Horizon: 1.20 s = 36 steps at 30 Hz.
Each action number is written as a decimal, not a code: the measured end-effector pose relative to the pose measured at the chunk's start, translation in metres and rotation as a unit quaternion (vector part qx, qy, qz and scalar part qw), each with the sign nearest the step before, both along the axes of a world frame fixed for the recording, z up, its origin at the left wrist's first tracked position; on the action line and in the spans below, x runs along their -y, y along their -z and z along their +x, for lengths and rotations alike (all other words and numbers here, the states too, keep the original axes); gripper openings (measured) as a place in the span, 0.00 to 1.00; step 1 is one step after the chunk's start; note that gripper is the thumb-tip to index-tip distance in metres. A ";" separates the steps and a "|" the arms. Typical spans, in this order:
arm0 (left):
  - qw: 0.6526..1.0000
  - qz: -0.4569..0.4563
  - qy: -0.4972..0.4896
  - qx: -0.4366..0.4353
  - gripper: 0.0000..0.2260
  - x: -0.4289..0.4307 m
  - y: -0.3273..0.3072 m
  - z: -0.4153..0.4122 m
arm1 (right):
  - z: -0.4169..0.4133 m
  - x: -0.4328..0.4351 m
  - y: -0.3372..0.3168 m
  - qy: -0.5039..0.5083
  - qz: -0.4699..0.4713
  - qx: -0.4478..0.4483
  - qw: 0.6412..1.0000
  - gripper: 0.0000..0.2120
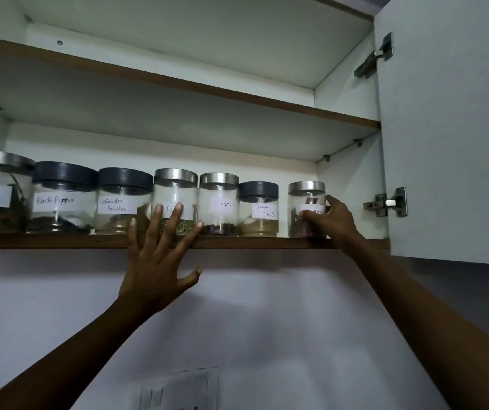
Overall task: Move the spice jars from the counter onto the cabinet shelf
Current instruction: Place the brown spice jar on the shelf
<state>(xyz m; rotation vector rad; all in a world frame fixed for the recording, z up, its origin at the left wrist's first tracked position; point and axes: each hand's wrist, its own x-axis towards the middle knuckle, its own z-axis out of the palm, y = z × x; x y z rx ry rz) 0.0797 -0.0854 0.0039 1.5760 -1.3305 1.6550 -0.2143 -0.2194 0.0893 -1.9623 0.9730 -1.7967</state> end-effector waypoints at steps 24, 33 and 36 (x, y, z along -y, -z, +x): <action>0.983 0.069 0.168 0.031 0.25 -0.030 0.070 -0.018 | 0.099 -0.094 0.148 0.058 -0.068 0.089 0.992 0.15; 0.894 0.361 0.159 -0.213 0.10 -0.072 0.220 0.017 | 0.162 -0.130 0.339 -0.114 0.112 -0.147 0.976 0.07; 0.855 0.419 0.149 -0.268 0.10 -0.086 0.271 0.029 | 0.174 -0.130 0.405 -0.136 0.168 -0.236 0.947 0.07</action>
